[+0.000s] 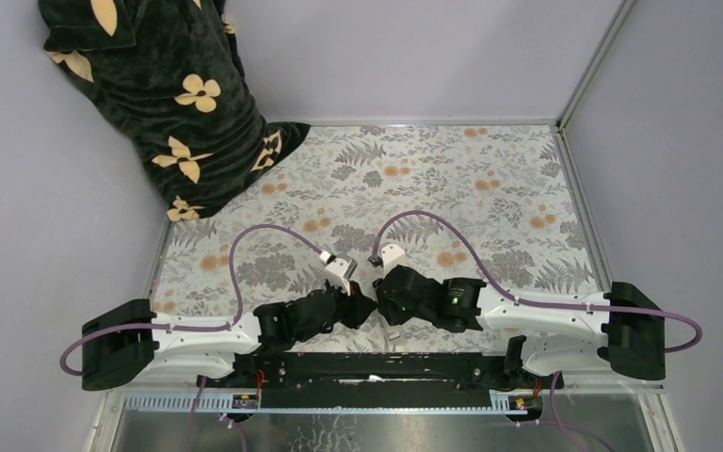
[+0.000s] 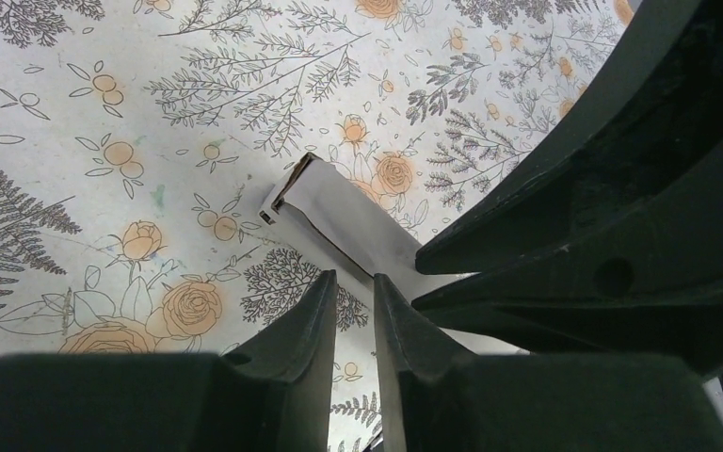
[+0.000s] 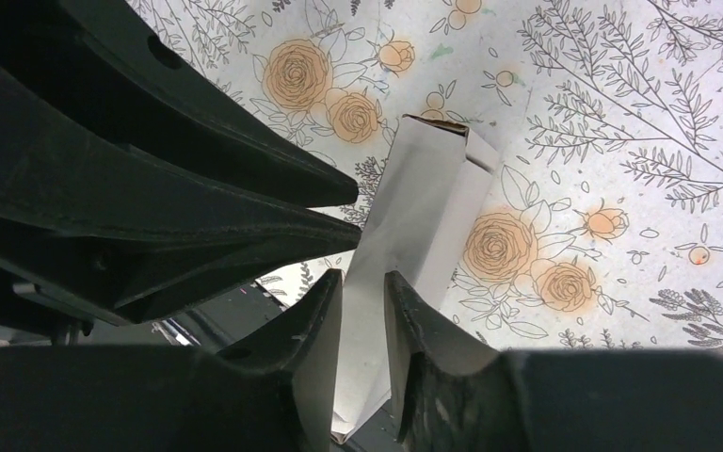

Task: Fold the paper box
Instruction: Close the paper box at the center of the board.

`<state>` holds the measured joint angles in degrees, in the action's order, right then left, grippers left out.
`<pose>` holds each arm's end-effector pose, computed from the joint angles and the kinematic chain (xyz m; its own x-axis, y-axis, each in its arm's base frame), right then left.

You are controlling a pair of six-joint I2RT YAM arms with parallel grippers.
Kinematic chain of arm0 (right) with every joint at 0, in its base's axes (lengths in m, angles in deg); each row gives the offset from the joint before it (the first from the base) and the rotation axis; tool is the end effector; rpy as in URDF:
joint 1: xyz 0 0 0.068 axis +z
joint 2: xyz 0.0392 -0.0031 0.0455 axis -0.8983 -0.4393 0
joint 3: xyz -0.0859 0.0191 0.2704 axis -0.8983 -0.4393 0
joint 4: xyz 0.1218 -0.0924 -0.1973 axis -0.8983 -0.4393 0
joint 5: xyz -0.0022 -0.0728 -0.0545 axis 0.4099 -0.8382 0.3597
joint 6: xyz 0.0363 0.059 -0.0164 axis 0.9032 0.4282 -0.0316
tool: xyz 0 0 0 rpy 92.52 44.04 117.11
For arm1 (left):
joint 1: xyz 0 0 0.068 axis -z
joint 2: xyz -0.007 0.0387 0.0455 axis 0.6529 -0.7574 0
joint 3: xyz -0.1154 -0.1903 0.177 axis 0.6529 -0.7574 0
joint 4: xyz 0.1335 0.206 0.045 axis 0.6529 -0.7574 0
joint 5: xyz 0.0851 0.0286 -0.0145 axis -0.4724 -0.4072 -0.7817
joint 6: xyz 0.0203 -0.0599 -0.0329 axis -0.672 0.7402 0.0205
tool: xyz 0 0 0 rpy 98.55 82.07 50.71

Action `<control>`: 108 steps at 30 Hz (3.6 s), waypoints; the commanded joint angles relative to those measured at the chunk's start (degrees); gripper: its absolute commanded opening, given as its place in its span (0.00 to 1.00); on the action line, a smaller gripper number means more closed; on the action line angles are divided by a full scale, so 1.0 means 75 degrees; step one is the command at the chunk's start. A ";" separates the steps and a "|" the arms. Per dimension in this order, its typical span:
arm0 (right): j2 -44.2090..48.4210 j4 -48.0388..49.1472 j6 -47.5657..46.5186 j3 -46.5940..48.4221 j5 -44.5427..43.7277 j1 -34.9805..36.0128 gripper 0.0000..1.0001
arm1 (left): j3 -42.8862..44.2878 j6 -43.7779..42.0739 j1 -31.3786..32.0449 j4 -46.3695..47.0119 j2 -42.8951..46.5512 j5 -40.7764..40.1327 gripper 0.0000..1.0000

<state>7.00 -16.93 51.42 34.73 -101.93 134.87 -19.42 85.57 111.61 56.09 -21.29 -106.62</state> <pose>0.0982 0.2409 0.2277 -0.6102 -0.3499 -0.7107 -0.6490 0.7354 0.1951 0.0879 -0.1961 0.1846 -0.6055 -0.0818 -0.7917 0.5388 0.6900 -0.4834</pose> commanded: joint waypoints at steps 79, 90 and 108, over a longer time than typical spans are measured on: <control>0.0791 -0.1327 -0.0076 -0.0218 0.0269 -0.0118 0.38 | 0.1508 -0.0191 0.0069 -0.0414 -0.2257 0.0192 0.23; 0.1242 -0.1266 -0.0213 0.0110 0.0319 -0.0107 0.38 | 0.1346 -0.0229 0.0066 -0.0484 -0.2161 0.0066 0.23; 0.0995 -0.1979 0.0281 0.0466 0.0207 0.0689 0.18 | 0.1251 -0.0194 0.0069 -0.0455 -0.2247 0.0051 0.23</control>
<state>16.29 -29.34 51.38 35.18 -98.85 136.73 -7.77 84.11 111.59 57.29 -36.43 -106.92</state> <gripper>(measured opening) 0.185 0.229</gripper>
